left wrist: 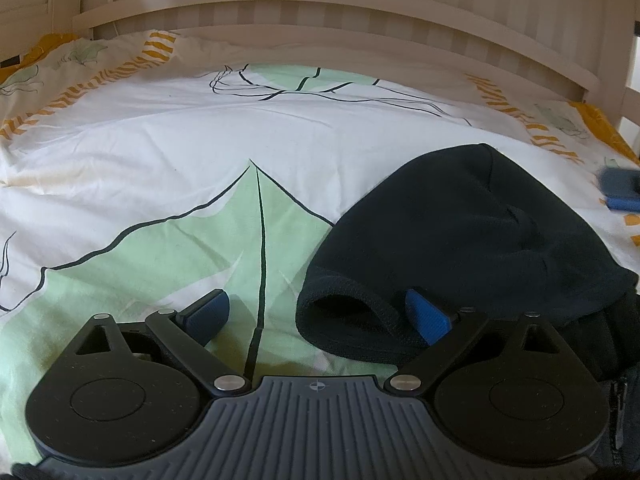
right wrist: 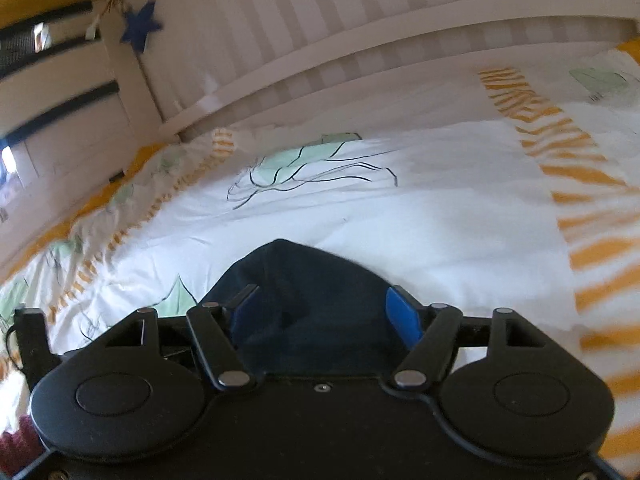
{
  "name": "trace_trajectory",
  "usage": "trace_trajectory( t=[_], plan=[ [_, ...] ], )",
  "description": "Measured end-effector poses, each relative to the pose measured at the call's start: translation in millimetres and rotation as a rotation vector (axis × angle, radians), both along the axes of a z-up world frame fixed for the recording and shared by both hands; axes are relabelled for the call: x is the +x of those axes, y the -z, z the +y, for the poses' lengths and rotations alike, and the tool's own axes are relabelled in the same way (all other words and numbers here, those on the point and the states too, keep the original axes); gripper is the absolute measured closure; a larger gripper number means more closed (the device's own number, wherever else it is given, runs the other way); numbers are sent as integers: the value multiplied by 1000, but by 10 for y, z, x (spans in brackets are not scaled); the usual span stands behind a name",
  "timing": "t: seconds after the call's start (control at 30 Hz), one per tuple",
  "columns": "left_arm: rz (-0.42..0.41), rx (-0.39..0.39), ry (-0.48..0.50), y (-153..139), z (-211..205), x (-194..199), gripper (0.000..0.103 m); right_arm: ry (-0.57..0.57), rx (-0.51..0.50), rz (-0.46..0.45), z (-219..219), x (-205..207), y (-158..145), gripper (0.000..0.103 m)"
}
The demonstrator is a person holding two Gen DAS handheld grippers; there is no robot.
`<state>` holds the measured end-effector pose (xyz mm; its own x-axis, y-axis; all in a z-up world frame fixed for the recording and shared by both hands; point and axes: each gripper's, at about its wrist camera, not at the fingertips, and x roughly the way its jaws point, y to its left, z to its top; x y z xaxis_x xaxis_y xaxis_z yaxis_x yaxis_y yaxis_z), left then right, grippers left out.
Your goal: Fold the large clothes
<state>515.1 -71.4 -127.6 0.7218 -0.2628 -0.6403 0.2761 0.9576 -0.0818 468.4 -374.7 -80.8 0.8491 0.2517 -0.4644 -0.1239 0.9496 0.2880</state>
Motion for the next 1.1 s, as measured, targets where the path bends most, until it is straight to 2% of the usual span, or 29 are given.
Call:
trace_trajectory(
  t=[0.1, 0.27, 0.47, 0.5, 0.53, 0.57, 0.63, 0.77, 0.9, 1.1],
  plan=[
    [0, 0, 1, -1, -2, 4, 5, -47, -100, 18, 180, 235, -57, 30],
    [1, 0, 0, 0, -5, 4, 5, -101, -200, 51, 493, 593, -56, 30],
    [2, 0, 0, -2, -11, 8, 5, -99, -200, 104, 677, 825, 168, 30],
    [3, 0, -1, -6, -14, 11, 5, -97, -202, 115, 691, 835, 195, 40],
    [5, 4, 0, -11, -20, 16, 5, -101, -207, 126, 703, 845, 208, 70],
    [7, 6, 1, -20, -26, 23, 5, -110, -202, 131, 715, 831, 203, 78],
    [22, -9, 7, -47, 1, 49, 6, -105, -222, 100, 746, 741, 128, 85],
    [55, -23, 0, -264, 122, 2, 11, -102, -277, 1, 831, 435, -126, 86],
    [32, -88, 60, -583, 291, -291, 13, -124, -329, -112, 931, 32, -422, 87],
    [77, -152, 135, -783, 417, -780, 13, -181, -416, -270, 1157, -840, -726, 87]
  ],
)
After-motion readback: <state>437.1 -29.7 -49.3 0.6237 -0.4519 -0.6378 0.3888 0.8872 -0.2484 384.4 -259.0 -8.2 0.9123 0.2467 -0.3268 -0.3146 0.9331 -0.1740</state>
